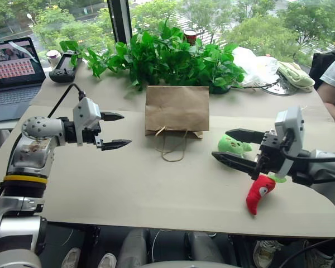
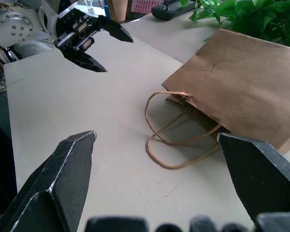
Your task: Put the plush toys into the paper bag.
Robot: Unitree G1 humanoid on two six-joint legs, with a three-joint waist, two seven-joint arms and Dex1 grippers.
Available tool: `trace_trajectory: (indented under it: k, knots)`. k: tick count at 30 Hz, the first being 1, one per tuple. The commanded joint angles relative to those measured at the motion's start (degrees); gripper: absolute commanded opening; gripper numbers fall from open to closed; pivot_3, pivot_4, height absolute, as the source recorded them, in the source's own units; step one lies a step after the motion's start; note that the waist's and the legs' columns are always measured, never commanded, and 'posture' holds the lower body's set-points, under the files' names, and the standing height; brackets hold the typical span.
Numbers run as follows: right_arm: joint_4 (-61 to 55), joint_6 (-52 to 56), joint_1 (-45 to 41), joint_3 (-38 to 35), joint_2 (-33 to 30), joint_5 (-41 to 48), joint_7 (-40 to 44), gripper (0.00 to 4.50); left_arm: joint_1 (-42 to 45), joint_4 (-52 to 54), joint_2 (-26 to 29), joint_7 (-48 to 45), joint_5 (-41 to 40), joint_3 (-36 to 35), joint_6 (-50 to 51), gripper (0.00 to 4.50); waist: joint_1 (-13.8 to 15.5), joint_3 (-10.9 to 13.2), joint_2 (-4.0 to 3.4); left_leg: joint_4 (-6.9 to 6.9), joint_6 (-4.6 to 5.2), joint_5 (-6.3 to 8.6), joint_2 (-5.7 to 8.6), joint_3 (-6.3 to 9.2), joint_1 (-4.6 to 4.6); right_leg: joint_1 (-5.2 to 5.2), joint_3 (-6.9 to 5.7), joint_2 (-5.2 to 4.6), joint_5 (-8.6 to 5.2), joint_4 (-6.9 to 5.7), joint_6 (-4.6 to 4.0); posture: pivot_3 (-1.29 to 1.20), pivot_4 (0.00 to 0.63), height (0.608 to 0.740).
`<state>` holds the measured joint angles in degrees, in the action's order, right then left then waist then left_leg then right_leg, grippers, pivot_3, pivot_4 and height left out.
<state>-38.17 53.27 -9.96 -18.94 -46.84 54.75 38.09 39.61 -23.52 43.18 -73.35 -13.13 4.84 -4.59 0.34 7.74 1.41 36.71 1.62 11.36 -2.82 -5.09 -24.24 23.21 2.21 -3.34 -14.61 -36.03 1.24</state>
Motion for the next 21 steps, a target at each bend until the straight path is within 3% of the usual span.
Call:
trace_trajectory:
  k: [1,9,16,21]
  knots:
    - [-2.5,-1.8,0.3,-1.2,-0.7,0.2,-0.9,4.48,8.7,-15.4,-3.9,3.6,11.2,5.2,-19.3,4.5,0.5,0.0,0.0,0.07,0.0,0.0,0.07,-0.1,-0.05,-0.03,-0.03,0.02,-0.01,0.01,0.01,0.0,0.15,0.74]
    - [-5.0,-1.8,2.8,-2.8,-0.6,1.1,-4.2,4.48,18.6,-35.9,-14.6,14.1,24.5,12.6,-41.9,4.5,0.4,0.0,0.03,0.12,0.27,0.16,0.07,-0.01,-0.18,0.02,0.01,0.01,-0.04,0.07,0.08,0.0,0.15,0.74]
    - [-5.9,-2.0,3.6,-2.5,0.2,1.6,-6.9,4.48,22.8,-43.2,-18.9,22.1,28.0,13.1,-47.0,4.5,0.2,0.0,0.04,0.15,0.28,0.16,0.07,0.08,-0.15,0.01,0.04,0.02,-0.05,0.0,0.12,0.0,0.15,0.74]
    - [-6.4,-2.3,3.9,-2.2,0.7,1.5,-8.4,4.48,23.4,-45.1,-19.7,21.8,27.7,12.7,-48.5,4.5,0.2,0.0,0.05,0.16,0.28,0.16,0.07,0.08,-0.12,0.0,0.04,0.02,-0.06,-0.04,0.12,0.0,0.15,0.74]
